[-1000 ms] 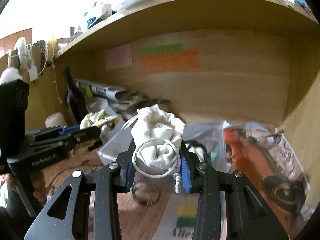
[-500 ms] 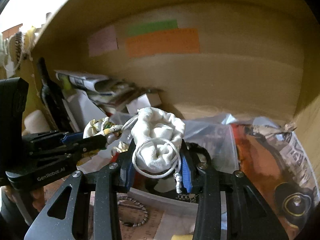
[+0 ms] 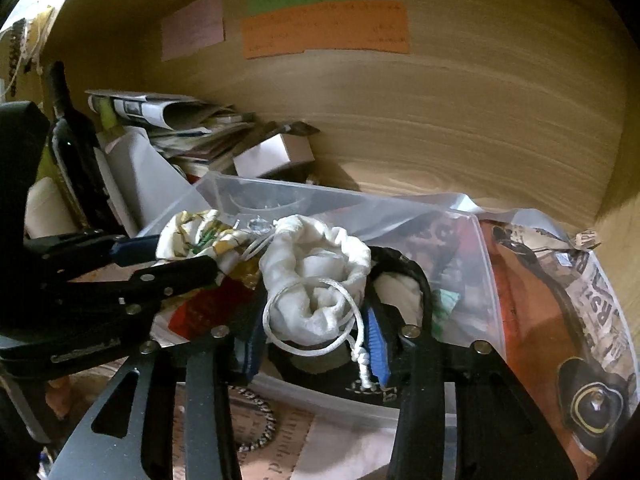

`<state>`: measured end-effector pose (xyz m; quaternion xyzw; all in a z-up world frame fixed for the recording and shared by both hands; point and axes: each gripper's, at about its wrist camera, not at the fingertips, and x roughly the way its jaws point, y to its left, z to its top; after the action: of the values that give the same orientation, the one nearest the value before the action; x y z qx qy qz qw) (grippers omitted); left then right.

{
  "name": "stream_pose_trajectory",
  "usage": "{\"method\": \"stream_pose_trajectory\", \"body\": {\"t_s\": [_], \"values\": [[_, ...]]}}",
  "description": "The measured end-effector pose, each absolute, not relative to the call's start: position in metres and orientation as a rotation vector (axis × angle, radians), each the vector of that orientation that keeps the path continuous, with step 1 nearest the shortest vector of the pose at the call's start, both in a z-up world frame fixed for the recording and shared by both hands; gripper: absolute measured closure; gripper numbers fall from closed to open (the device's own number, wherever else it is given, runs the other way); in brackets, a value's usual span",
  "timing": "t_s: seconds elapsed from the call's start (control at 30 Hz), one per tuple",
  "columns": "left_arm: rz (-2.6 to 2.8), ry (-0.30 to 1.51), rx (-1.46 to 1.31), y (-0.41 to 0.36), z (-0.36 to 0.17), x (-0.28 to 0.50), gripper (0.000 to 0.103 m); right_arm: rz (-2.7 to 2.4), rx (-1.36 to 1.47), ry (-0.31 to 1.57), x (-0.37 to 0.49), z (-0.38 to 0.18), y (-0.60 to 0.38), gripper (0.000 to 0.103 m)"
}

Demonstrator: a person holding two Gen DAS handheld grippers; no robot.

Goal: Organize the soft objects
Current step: 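Lower the floral cloth into the clear box with the left tool while the right tool drops the drawstring bag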

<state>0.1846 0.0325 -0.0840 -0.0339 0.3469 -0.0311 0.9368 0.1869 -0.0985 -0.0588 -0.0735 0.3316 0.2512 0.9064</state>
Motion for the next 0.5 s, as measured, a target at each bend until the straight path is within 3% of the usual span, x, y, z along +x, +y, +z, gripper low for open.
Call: {"method": "stream_pose_trajectory", "body": {"t_s": [0.27, 0.5], "values": [[-0.04, 0.64, -0.096, 0.037, -0.066, 0.163, 0.04, 0.488, -0.174, 0.645, 0.178, -0.048, -0.103, 0.027], [-0.029, 0.56, -0.093, 0.039, -0.043, 0.136, 0.024, 0.474, -0.168, 0.593, 0.164, -0.028, -0.12, 0.021]]}}
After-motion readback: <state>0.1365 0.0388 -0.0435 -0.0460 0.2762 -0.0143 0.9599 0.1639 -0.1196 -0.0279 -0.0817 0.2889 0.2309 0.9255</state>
